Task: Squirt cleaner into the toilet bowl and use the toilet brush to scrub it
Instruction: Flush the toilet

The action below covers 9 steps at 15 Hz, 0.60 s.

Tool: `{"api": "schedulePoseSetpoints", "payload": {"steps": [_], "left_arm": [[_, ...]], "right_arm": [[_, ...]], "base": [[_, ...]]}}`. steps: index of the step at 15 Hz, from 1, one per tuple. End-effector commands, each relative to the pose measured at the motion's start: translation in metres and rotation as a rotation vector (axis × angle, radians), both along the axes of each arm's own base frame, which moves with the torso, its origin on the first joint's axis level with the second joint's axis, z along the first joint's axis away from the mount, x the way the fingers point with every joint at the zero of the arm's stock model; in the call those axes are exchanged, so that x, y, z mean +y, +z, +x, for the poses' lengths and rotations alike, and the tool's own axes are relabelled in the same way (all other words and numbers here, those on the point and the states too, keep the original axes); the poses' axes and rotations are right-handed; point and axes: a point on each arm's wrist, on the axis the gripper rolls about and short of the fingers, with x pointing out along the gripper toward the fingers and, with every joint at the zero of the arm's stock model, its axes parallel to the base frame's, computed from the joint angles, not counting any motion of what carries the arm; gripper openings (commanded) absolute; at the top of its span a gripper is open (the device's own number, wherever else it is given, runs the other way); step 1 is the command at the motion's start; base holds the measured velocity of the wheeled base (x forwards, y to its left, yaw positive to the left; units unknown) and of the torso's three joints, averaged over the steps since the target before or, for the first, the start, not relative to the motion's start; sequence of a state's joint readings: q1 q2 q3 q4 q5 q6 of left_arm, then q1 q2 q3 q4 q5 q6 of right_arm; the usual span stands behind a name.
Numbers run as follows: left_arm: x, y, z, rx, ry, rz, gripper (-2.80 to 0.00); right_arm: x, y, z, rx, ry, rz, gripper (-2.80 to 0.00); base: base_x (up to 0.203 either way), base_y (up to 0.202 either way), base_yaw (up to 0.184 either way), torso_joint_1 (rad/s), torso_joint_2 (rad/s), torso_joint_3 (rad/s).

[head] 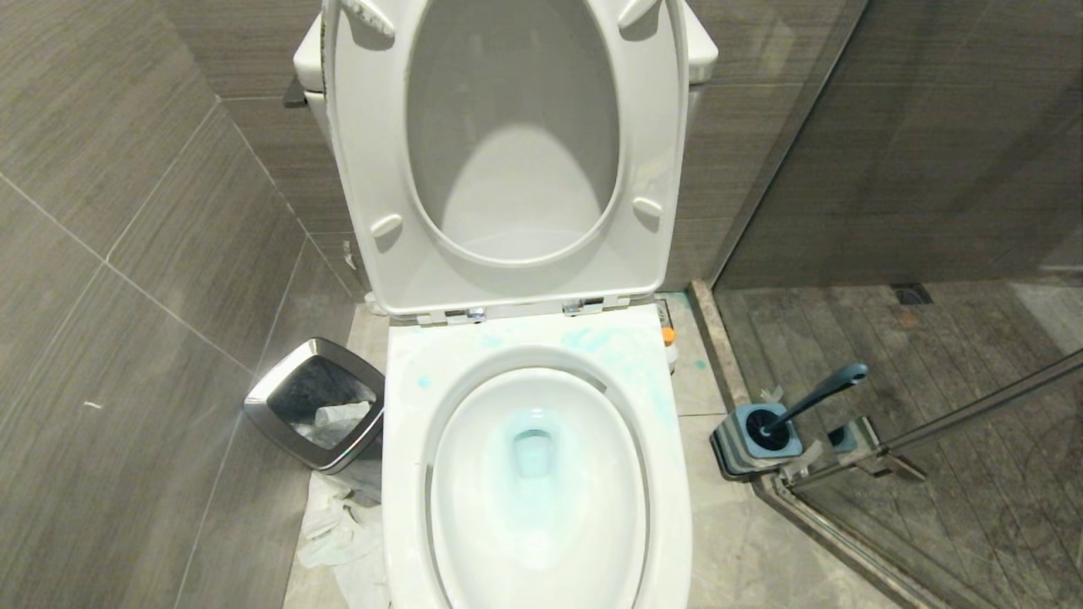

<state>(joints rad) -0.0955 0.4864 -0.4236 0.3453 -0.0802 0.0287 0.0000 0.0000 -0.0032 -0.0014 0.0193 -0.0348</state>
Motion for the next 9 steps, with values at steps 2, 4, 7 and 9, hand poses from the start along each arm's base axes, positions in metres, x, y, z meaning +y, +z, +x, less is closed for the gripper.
{"api": "schedulePoseSetpoints", "payload": {"steps": [2, 4, 7, 9], "left_arm": [[0.000, 0.136, -0.039, -0.457, -0.342, -0.127, -2.80], [0.002, 0.113, -0.048, -0.417, -0.320, -0.131, -2.80], [0.005, 0.070, -0.049, -0.311, -0.193, -0.088, -2.80], [0.006, 0.045, -0.051, -0.284, -0.140, -0.056, -2.80]], "right_arm": [[0.000, 0.000, 0.000, 0.000, 0.001, -0.001, -2.80], [0.000, 0.000, 0.000, 0.002, 0.001, -0.001, -2.80], [0.000, 0.000, 0.000, 0.000, 0.001, -0.001, -2.80], [0.000, 0.000, 0.000, 0.001, 0.001, -0.001, -2.80]], "base": [[0.000, 0.000, 0.000, 0.000, 0.00, 0.000], [0.000, 0.000, 0.000, 0.000, 0.00, 0.000], [0.000, 0.000, 0.000, 0.000, 0.00, 0.000], [0.000, 0.000, 0.000, 0.000, 0.00, 0.000]]}}
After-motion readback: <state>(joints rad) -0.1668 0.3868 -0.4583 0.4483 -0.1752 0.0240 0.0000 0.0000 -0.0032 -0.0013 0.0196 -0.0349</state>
